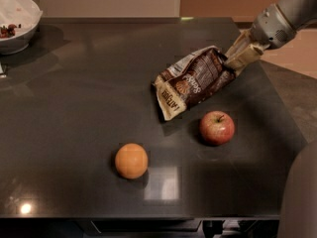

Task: Move brown chip bag near apple

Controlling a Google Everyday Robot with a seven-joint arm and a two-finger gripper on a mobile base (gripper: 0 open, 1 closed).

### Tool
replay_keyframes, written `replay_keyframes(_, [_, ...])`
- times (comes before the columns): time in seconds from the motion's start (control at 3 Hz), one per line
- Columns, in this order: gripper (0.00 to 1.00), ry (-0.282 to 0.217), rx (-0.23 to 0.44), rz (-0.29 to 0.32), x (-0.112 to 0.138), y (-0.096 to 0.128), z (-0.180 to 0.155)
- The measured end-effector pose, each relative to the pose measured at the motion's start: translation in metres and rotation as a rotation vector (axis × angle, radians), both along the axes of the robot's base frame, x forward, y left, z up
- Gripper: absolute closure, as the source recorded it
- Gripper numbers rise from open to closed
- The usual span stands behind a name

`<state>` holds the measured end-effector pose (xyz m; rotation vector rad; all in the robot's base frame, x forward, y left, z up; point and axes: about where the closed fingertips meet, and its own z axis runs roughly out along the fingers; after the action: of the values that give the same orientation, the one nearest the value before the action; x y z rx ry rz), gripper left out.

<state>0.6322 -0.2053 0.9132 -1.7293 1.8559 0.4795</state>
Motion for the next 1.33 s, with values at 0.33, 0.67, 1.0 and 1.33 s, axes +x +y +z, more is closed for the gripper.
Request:
replay_keyframes(0.33, [1.00, -0.007, -0.003, -0.007, -0.008, -0.015, 0.007])
replay_keyframes(0.67, [1.00, -0.015, 0.003, 0.002, -0.016, -0.023, 0.011])
replay_keyframes(1.0, [0.82, -0.013, 0.008, 0.016, -0.028, -0.025, 0.013])
replay_keyframes(1.33, [0.59, -0.003, 0.023, 0.029, -0.039, -0.024, 0.012])
